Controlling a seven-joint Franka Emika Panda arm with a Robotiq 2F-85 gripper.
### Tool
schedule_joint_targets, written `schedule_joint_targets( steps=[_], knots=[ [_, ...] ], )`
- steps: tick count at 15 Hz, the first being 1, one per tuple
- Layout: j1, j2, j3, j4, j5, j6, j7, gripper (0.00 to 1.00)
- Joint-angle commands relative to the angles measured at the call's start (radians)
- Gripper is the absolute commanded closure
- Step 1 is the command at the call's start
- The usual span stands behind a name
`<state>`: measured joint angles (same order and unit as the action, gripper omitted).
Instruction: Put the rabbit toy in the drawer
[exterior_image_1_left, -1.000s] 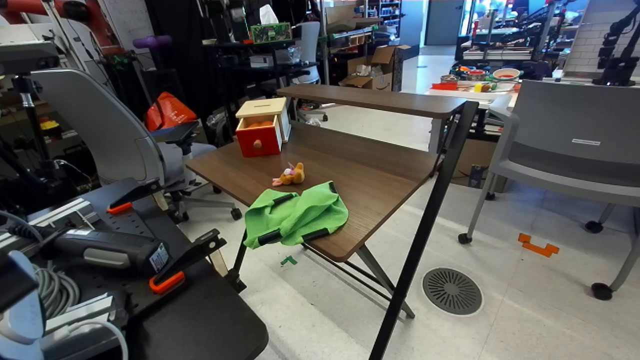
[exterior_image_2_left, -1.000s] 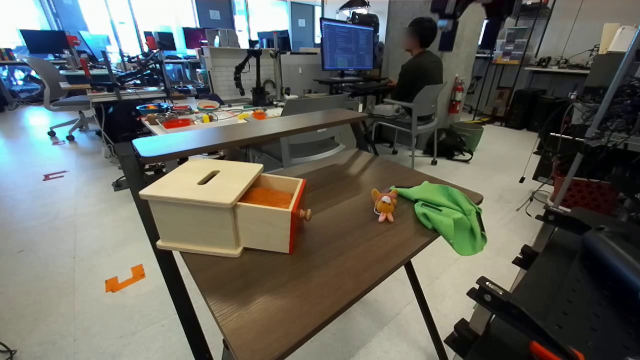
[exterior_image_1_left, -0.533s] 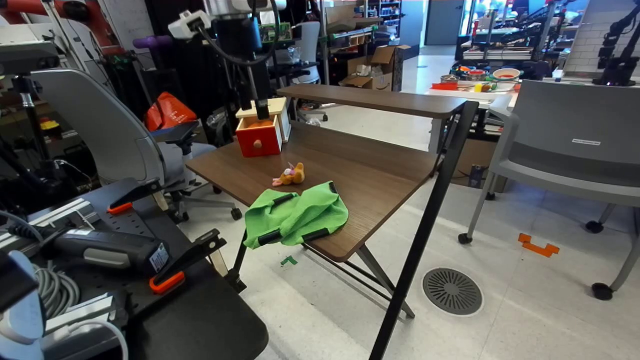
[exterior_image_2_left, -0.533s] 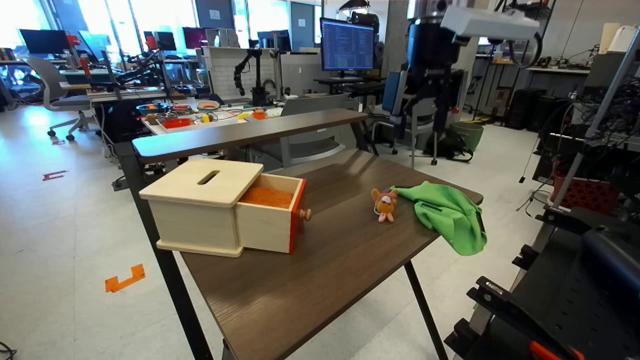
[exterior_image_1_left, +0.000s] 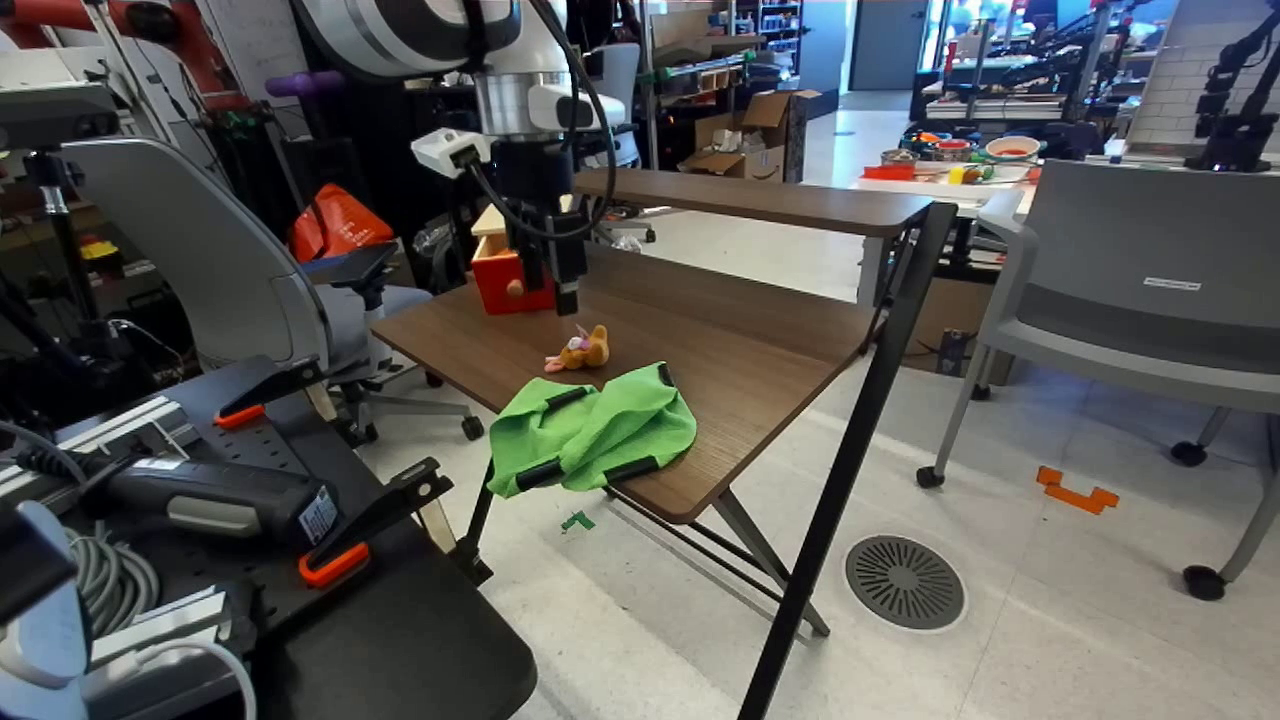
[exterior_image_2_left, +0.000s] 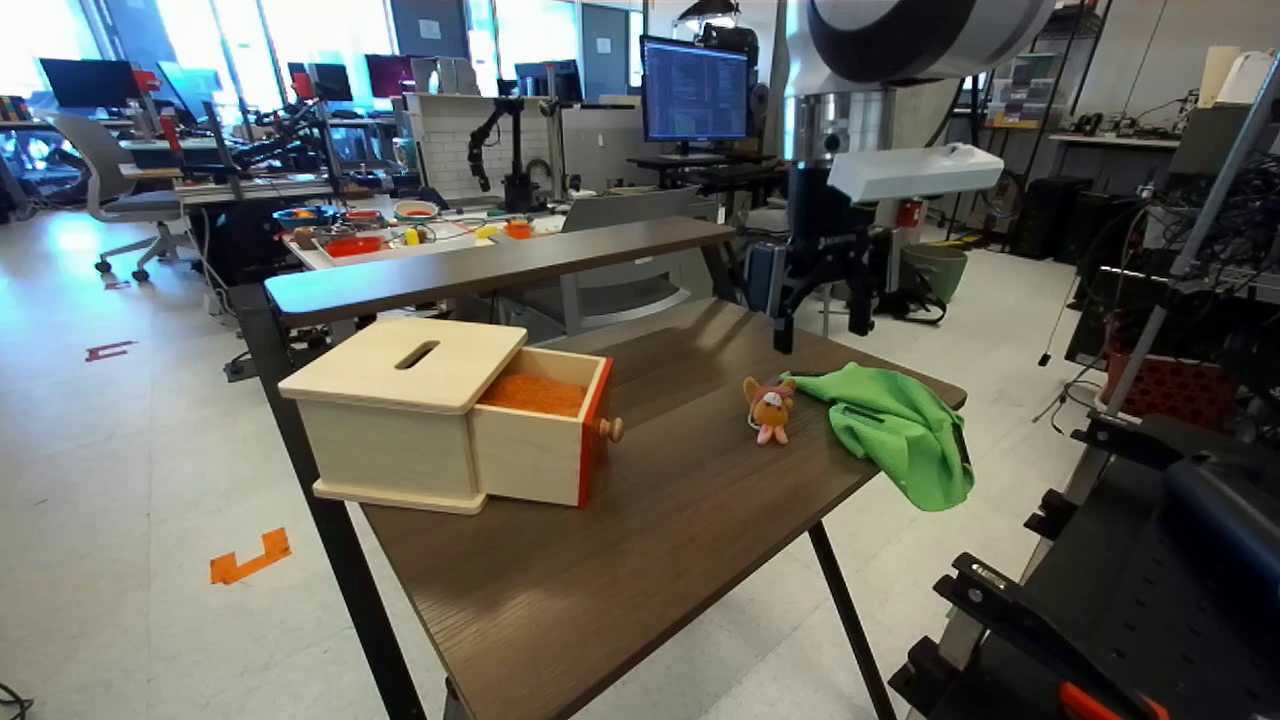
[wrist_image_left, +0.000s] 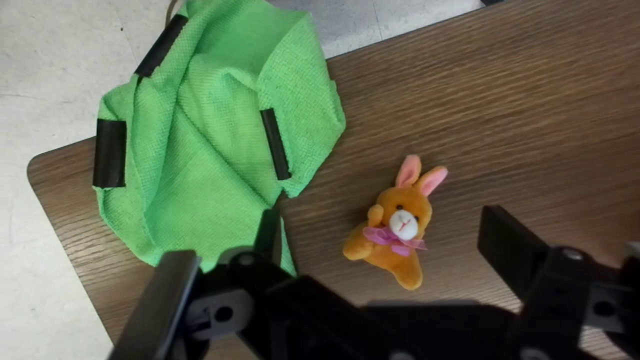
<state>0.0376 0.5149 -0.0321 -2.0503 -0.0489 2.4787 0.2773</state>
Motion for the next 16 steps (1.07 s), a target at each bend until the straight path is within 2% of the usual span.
schedule_joint_targets(
  steps=[1, 12, 13, 14, 16],
  knots=[
    [0.016, 0.073, -0.028, 0.07, 0.009, 0.015, 0.018, 0.0],
    [0.05, 0.22, -0.032, 0.164, 0.022, 0.033, 0.061, 0.0],
    [0.055, 0.23, -0.034, 0.17, 0.02, 0.04, 0.068, 0.15],
    [0.057, 0.24, -0.035, 0.176, 0.018, 0.041, 0.067, 0.26],
    [0.06, 0.253, -0.035, 0.186, 0.02, 0.044, 0.069, 0.42]
  ],
)
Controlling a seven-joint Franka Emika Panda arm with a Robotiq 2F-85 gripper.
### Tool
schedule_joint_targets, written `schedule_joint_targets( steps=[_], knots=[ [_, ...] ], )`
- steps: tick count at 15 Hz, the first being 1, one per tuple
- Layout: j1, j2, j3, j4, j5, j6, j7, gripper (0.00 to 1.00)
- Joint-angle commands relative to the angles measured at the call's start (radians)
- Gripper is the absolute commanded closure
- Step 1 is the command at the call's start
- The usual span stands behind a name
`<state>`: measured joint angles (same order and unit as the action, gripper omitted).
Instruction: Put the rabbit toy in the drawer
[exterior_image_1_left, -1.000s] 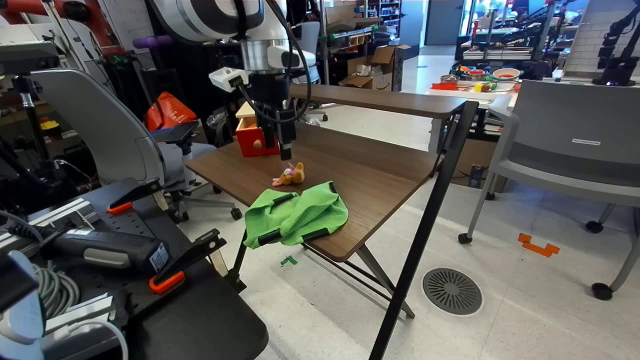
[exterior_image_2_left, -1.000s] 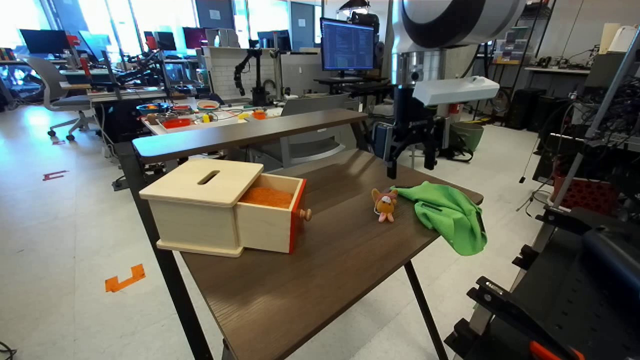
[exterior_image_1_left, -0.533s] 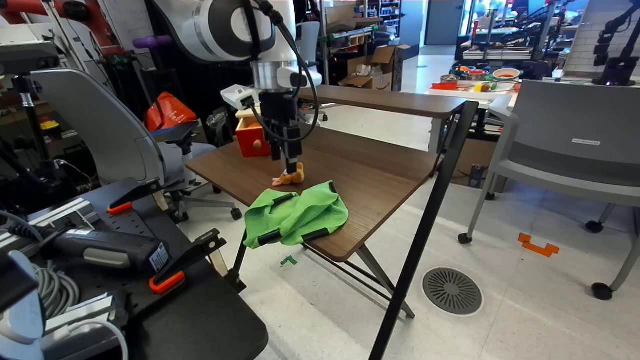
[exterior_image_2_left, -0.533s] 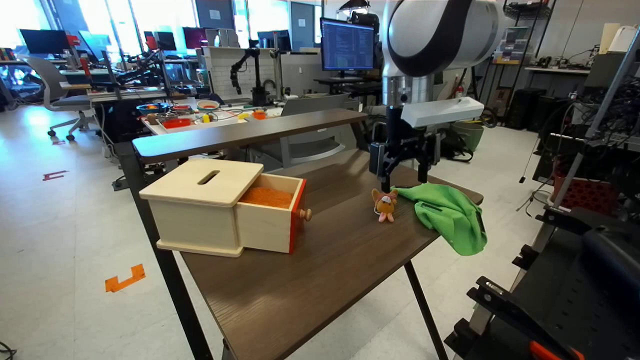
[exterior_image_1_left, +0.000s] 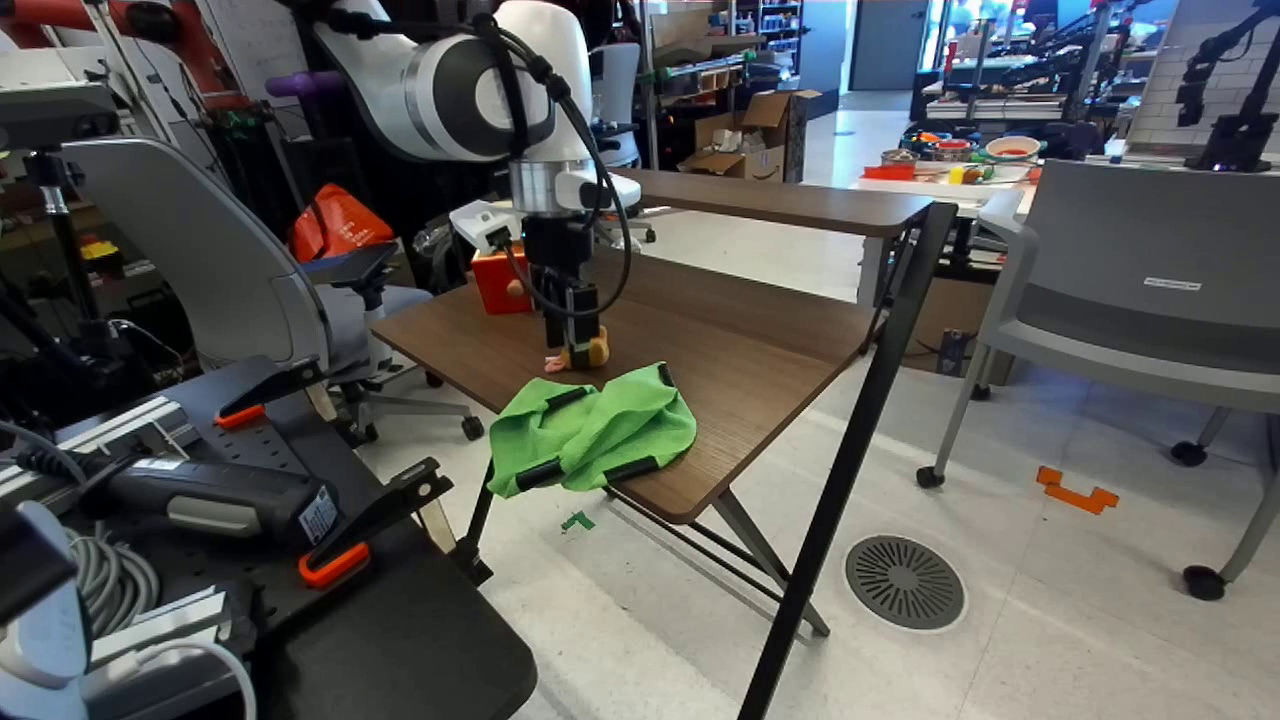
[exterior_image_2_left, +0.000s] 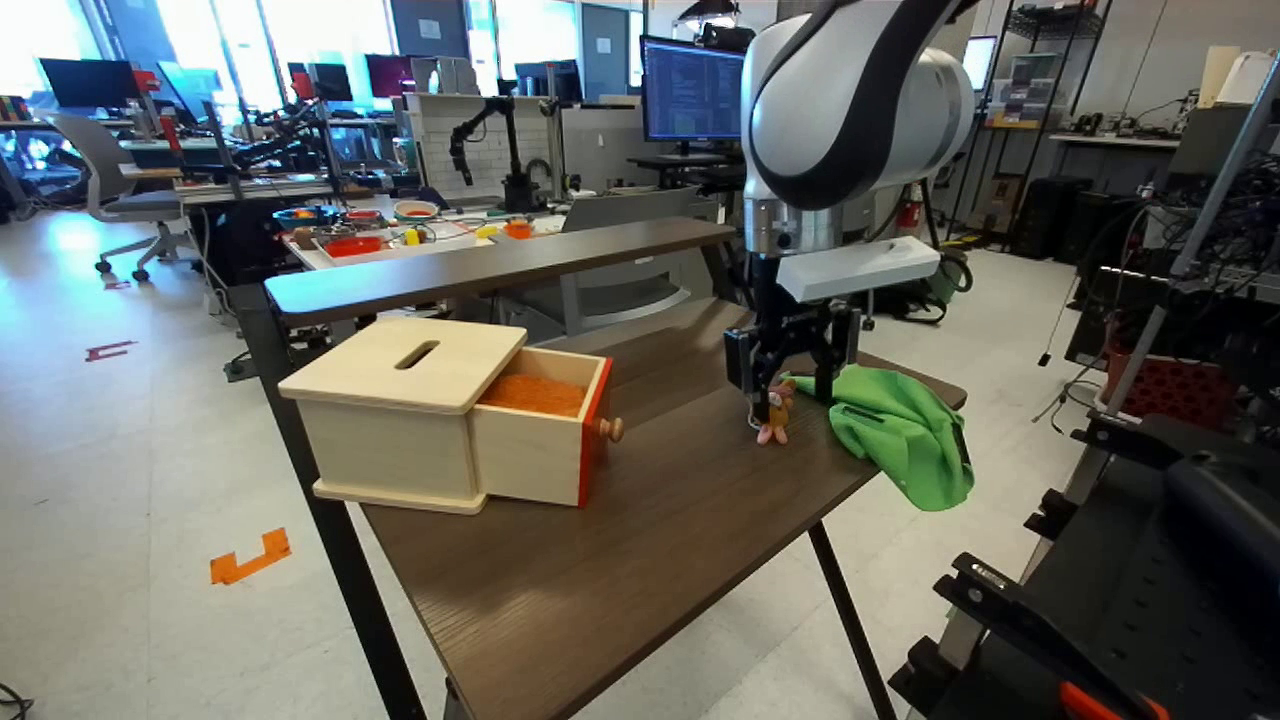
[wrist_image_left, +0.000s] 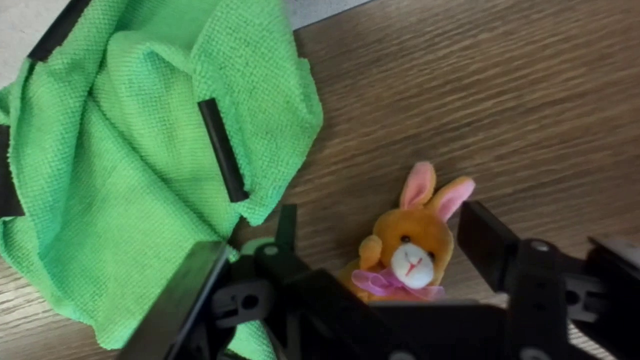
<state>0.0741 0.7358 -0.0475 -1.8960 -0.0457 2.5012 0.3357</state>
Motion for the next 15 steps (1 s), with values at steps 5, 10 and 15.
schedule_joint_targets(
  steps=[5, 10, 15],
  knots=[
    [0.018, 0.06, -0.016, 0.059, 0.021, 0.009, -0.004, 0.8],
    [0.011, 0.056, -0.012, 0.064, 0.026, 0.004, -0.014, 0.98],
    [0.024, -0.009, -0.005, 0.019, 0.018, 0.003, -0.03, 0.98]
  ],
)
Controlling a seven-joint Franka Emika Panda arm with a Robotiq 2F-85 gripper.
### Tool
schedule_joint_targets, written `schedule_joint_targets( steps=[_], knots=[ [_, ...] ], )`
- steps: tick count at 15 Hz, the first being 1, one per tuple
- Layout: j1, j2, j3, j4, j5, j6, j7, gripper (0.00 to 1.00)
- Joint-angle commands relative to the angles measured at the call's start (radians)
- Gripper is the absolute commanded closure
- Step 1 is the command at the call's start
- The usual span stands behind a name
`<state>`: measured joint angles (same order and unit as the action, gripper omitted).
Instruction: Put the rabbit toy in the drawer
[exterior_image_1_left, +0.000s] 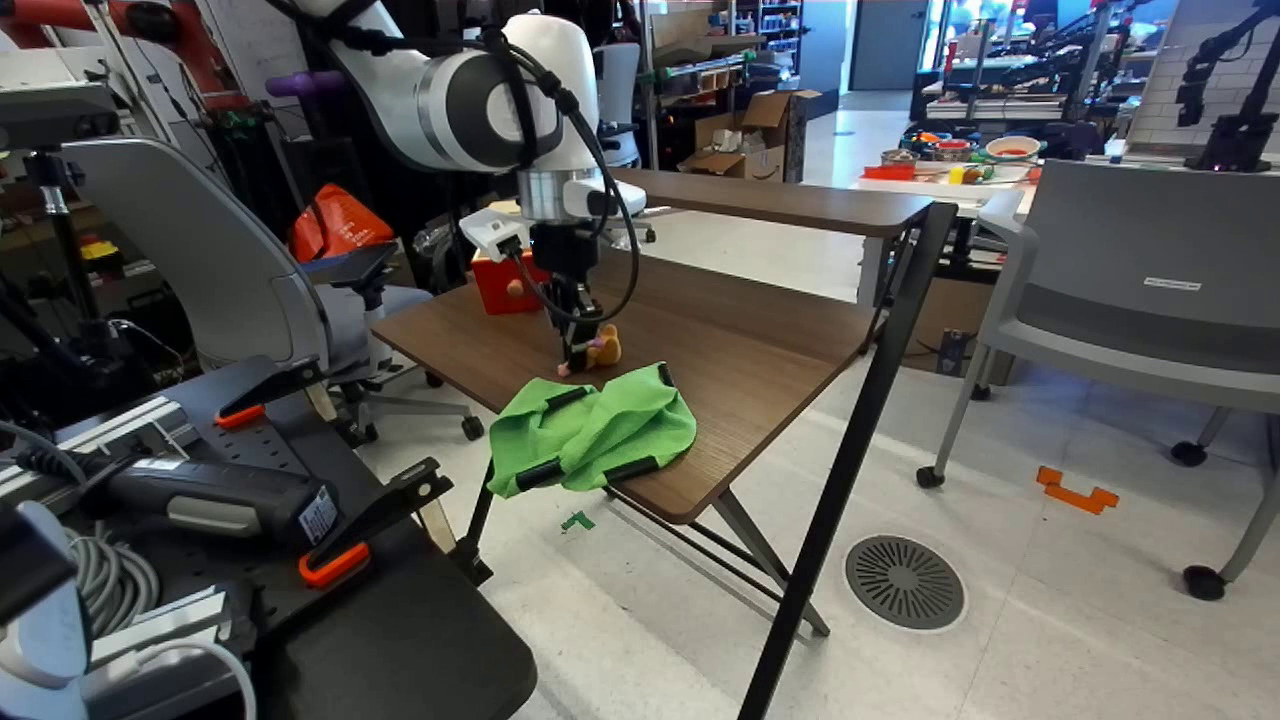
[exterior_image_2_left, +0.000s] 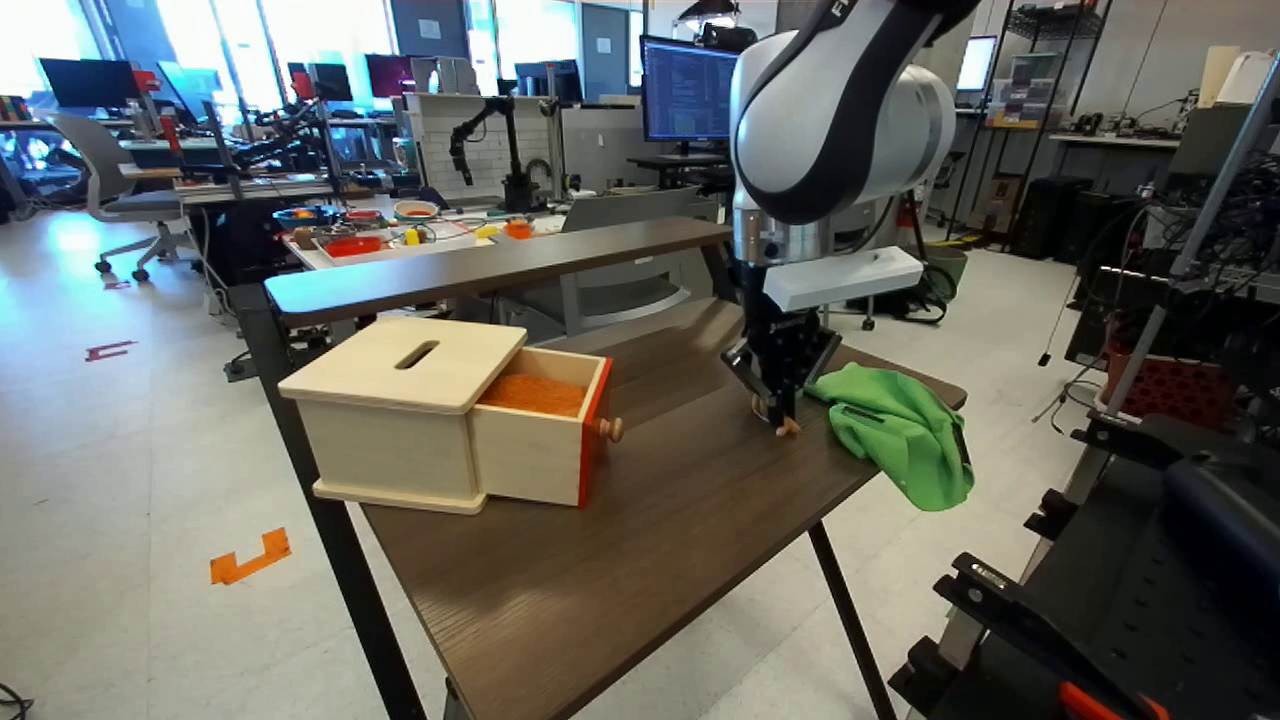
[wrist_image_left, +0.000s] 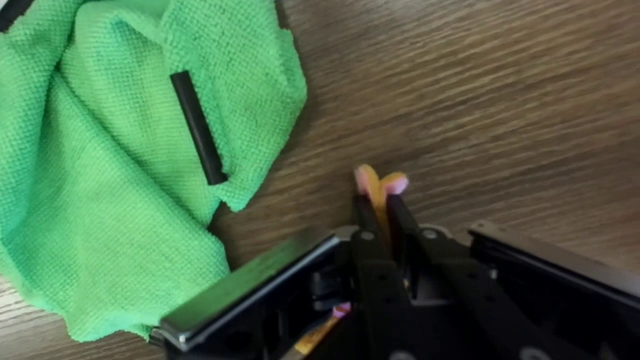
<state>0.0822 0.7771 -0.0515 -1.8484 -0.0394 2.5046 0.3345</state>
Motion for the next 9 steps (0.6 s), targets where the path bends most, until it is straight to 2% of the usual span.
schedule_joint_targets(
  steps=[1, 5, 9],
  knots=[
    [0.021, -0.069, 0.002, -0.04, 0.009, 0.002, -0.035, 0.98],
    [0.054, -0.185, 0.006, -0.099, -0.004, 0.005, -0.041, 0.98],
    [0.061, -0.32, 0.041, -0.163, 0.01, 0.009, -0.064, 0.98]
  ],
)
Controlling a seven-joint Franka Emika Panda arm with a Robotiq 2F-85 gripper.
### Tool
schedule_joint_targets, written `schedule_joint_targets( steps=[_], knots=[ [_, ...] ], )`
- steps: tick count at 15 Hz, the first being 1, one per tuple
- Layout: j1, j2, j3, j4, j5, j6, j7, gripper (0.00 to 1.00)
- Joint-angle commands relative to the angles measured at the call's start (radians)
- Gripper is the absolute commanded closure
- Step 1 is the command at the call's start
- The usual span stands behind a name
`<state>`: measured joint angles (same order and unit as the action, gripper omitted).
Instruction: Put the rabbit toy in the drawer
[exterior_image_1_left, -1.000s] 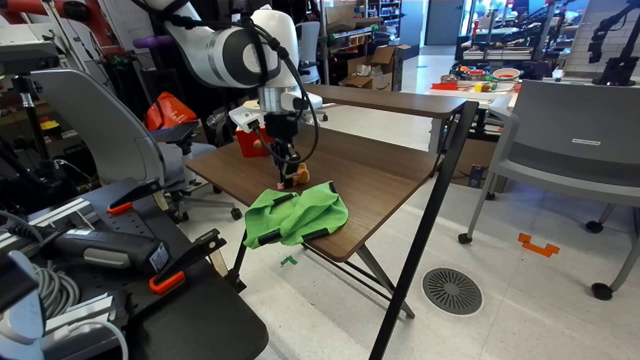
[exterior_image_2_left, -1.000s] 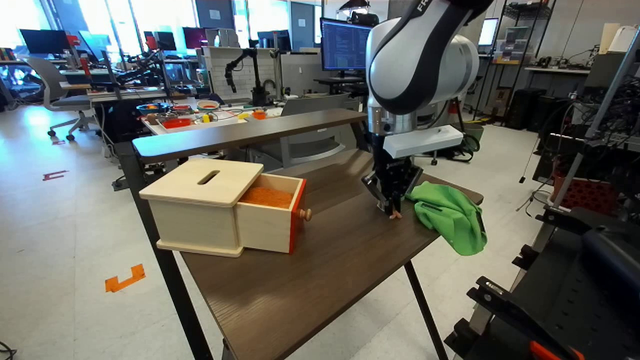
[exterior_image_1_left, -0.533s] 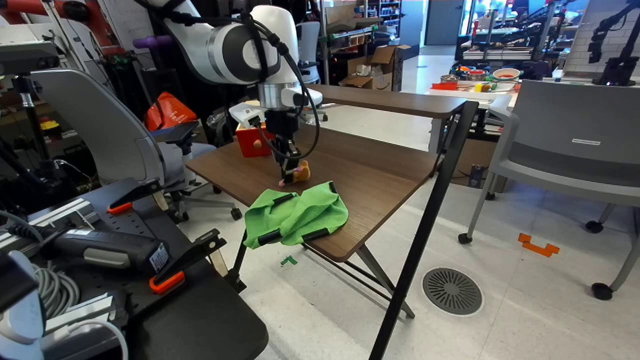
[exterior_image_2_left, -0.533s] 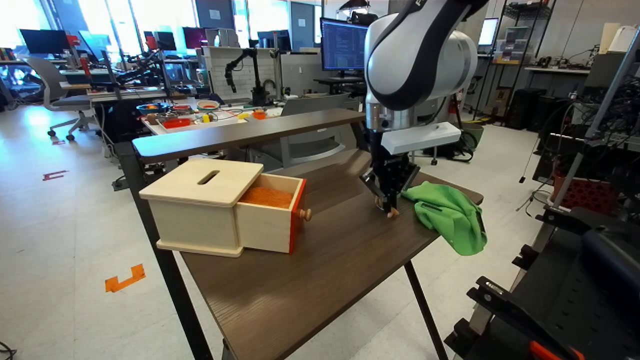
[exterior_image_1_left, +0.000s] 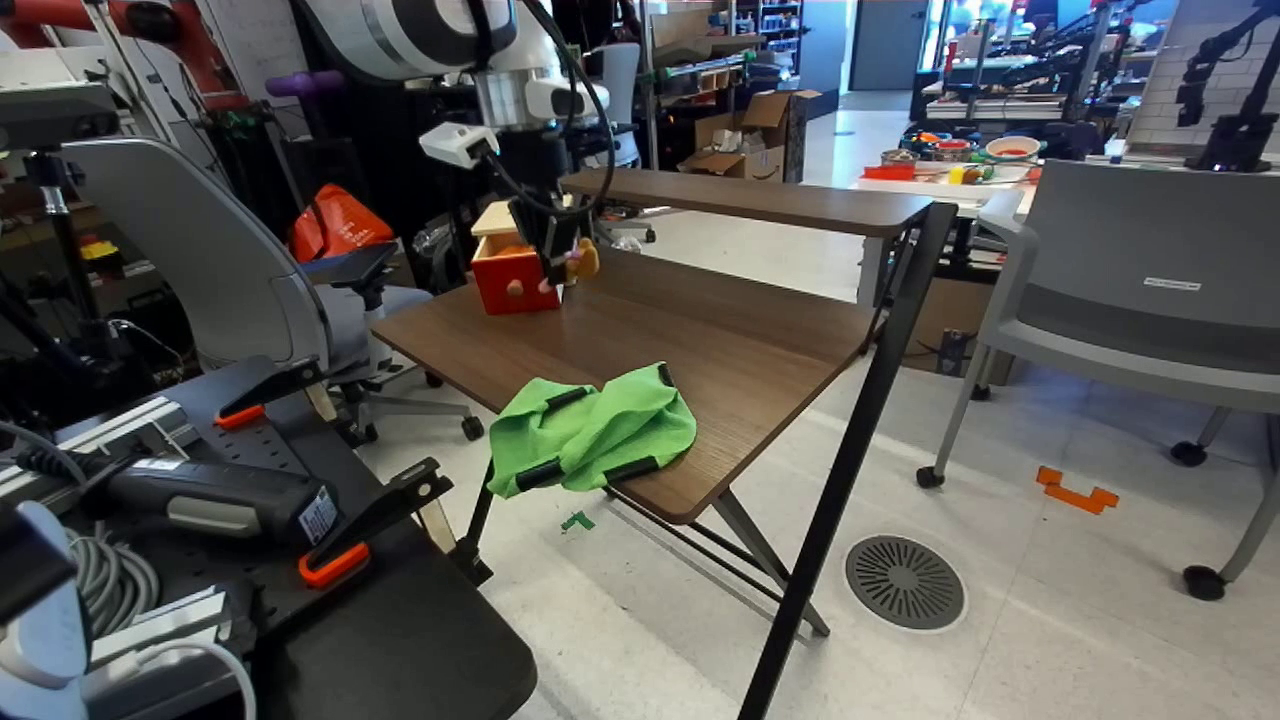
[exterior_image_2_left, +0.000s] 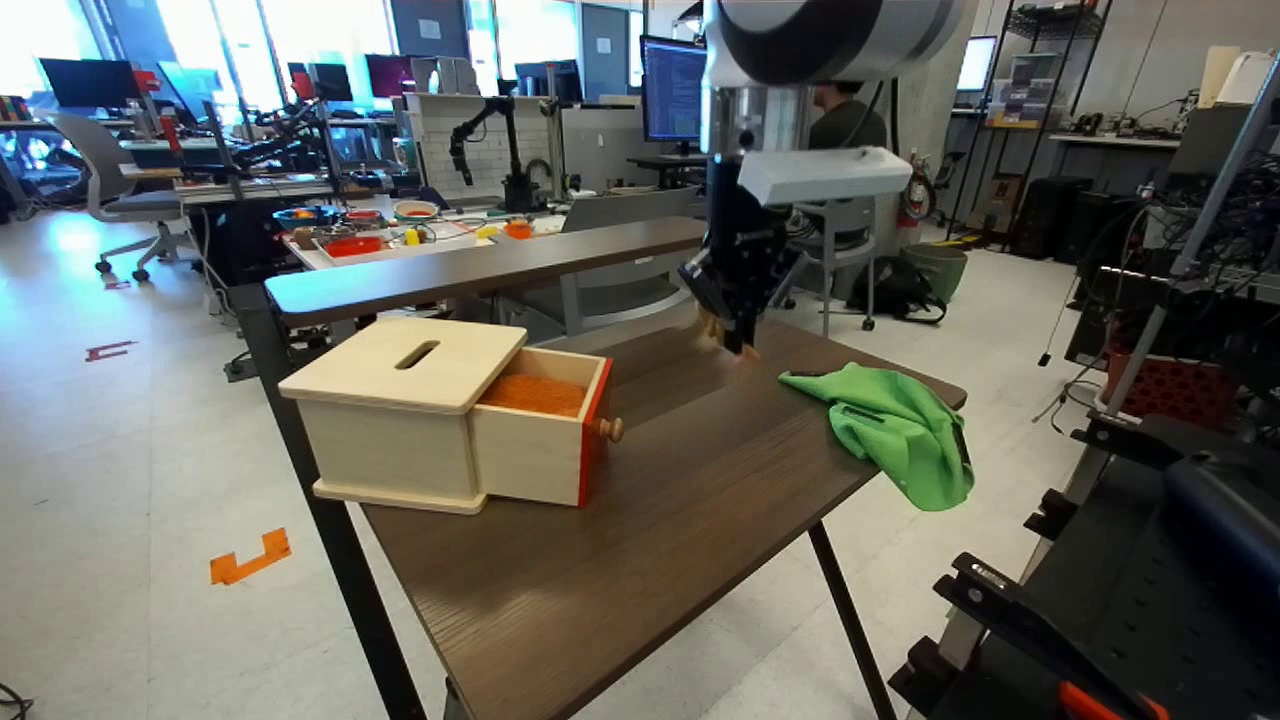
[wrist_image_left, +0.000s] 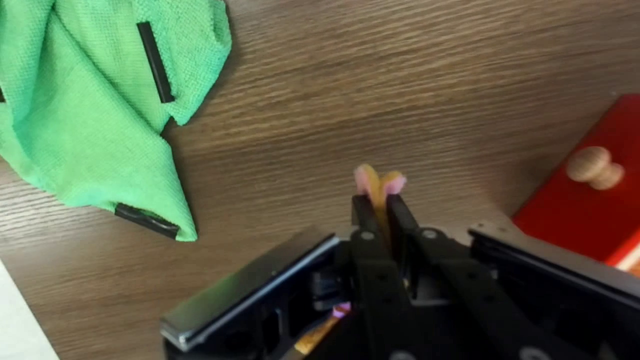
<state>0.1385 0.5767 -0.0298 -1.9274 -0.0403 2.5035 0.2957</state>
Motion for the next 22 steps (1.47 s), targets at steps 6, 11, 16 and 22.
schedule_joint_targets(
  steps=[6, 11, 16, 22],
  knots=[
    [0.018, -0.149, 0.107, -0.074, 0.064, 0.03, -0.043, 0.98],
    [0.067, -0.075, 0.133, -0.018, 0.067, 0.06, -0.013, 0.98],
    [0.093, 0.028, 0.129, 0.074, 0.082, 0.06, 0.007, 0.98],
    [0.106, 0.156, 0.125, 0.21, 0.106, 0.043, 0.032, 0.98]
  ],
)
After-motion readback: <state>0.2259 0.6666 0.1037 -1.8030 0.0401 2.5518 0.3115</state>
